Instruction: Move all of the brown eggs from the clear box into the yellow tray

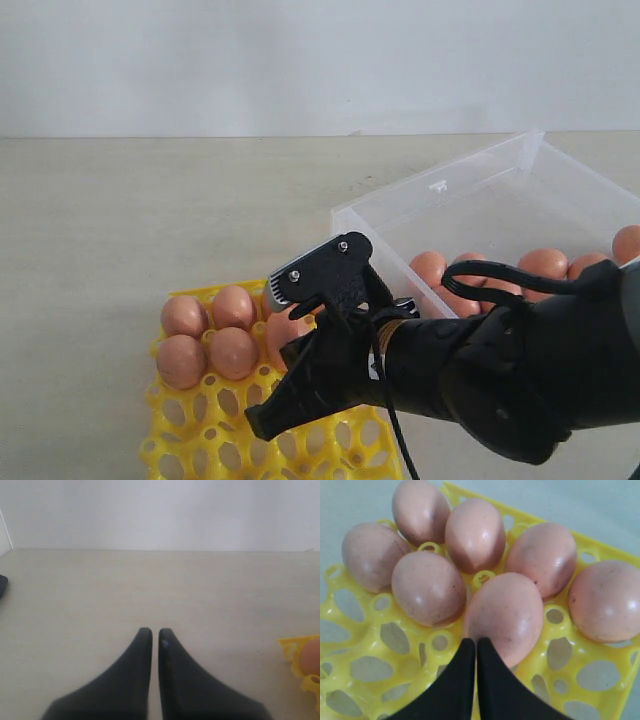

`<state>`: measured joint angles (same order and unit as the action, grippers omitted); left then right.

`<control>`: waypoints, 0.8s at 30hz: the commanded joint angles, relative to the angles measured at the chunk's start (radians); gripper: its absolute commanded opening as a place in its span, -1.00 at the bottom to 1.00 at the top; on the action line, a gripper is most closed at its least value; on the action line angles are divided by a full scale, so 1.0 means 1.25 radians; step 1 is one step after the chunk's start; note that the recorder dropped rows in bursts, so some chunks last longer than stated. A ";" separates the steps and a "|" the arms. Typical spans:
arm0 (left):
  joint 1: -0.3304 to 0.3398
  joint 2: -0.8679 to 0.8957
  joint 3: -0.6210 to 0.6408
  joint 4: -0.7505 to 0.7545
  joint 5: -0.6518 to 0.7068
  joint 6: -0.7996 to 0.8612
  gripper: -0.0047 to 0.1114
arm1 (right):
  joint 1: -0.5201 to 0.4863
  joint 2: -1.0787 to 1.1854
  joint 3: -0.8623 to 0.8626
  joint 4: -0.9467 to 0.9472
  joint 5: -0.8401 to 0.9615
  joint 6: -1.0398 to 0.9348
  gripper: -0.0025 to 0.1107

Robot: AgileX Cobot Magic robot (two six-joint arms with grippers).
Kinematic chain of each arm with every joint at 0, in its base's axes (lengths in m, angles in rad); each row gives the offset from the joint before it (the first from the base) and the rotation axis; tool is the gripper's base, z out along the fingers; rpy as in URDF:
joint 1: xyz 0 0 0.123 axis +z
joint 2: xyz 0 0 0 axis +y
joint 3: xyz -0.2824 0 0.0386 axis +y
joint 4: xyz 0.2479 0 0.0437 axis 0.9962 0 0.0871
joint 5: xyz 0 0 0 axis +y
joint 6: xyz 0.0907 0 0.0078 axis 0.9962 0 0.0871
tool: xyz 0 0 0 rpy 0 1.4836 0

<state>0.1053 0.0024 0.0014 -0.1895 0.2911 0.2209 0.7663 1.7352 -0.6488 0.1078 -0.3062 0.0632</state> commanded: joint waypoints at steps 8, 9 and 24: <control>0.003 -0.002 -0.001 -0.004 -0.006 0.006 -0.85 | 0.001 -0.014 -0.002 0.014 0.001 -0.012 -0.96; 0.003 -0.002 -0.001 -0.004 -0.006 0.006 -0.85 | 0.001 -0.054 -0.002 0.014 -0.029 -0.024 -0.96; 0.003 -0.002 -0.001 -0.004 -0.006 0.006 -0.85 | -0.733 -0.077 -0.376 0.596 0.668 -0.721 -0.96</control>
<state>0.1053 0.0024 0.0014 -0.1895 0.2911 0.2209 -0.0480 1.5708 -0.9881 0.8843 0.1575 -0.8288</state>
